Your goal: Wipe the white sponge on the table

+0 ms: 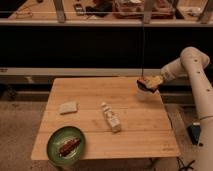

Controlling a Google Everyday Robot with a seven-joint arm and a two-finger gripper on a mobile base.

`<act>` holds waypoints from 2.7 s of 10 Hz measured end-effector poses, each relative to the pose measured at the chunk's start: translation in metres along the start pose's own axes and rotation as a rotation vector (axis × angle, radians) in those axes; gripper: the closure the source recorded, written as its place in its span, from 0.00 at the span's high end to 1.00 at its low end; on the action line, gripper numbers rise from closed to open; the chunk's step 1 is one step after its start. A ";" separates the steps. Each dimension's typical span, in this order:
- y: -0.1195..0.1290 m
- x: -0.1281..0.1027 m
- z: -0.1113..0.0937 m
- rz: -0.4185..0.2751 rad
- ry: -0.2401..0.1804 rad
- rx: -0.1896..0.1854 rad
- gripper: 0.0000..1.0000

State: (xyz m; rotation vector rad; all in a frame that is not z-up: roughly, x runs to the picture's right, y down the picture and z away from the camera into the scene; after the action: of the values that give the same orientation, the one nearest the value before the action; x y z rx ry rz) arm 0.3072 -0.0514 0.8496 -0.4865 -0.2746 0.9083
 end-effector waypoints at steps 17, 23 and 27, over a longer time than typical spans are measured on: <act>0.255 -0.106 0.000 -0.787 -0.006 -0.152 0.80; 0.257 -0.169 0.000 -0.816 -0.098 -0.068 0.80; 0.290 -0.223 0.059 -0.868 -0.208 -0.060 0.80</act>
State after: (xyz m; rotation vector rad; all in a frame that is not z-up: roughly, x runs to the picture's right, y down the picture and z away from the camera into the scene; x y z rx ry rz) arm -0.0488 -0.0641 0.7458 -0.2771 -0.6418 0.0986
